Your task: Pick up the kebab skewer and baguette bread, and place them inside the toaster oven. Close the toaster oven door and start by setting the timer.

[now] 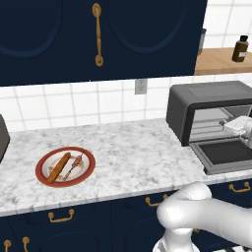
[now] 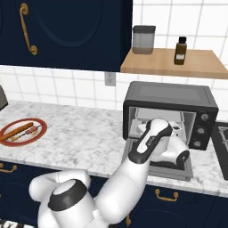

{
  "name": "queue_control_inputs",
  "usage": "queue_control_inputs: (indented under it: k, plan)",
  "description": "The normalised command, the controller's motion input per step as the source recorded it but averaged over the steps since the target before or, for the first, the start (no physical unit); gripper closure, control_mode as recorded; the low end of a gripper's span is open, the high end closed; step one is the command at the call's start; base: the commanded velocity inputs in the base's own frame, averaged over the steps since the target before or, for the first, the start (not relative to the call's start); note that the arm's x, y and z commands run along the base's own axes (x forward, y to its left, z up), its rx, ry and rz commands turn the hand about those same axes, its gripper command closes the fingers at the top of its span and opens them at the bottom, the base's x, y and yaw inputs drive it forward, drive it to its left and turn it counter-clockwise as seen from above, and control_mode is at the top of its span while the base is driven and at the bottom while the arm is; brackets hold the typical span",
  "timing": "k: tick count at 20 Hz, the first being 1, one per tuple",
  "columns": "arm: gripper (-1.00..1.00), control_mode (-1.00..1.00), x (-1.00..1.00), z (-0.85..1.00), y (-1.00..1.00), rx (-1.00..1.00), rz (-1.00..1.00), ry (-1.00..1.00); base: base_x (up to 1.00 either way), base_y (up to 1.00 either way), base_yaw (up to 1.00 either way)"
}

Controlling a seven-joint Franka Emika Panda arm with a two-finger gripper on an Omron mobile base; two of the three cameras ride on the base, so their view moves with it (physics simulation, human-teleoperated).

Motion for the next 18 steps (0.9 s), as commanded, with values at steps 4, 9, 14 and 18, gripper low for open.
queue_control_inputs:
  k: [4, 9, 14, 18]
  plan:
    - [-1.0, -1.0, 0.44, -0.16, 0.03, -0.03, -0.04, -0.01, 0.0, 0.0, 0.0]
    - [-1.0, -1.0, 0.39, -0.14, 0.07, -0.05, -0.12, -0.04, 0.0, 0.0, 0.0]
    - [-1.0, -1.0, 0.41, -0.2, 0.0, -0.05, -0.12, -0.02, 0.0, 0.0, 0.0]
    - [-1.0, -1.0, 0.48, -0.19, 0.0, -0.03, -0.09, 0.0, 0.0, 0.0, 0.0]
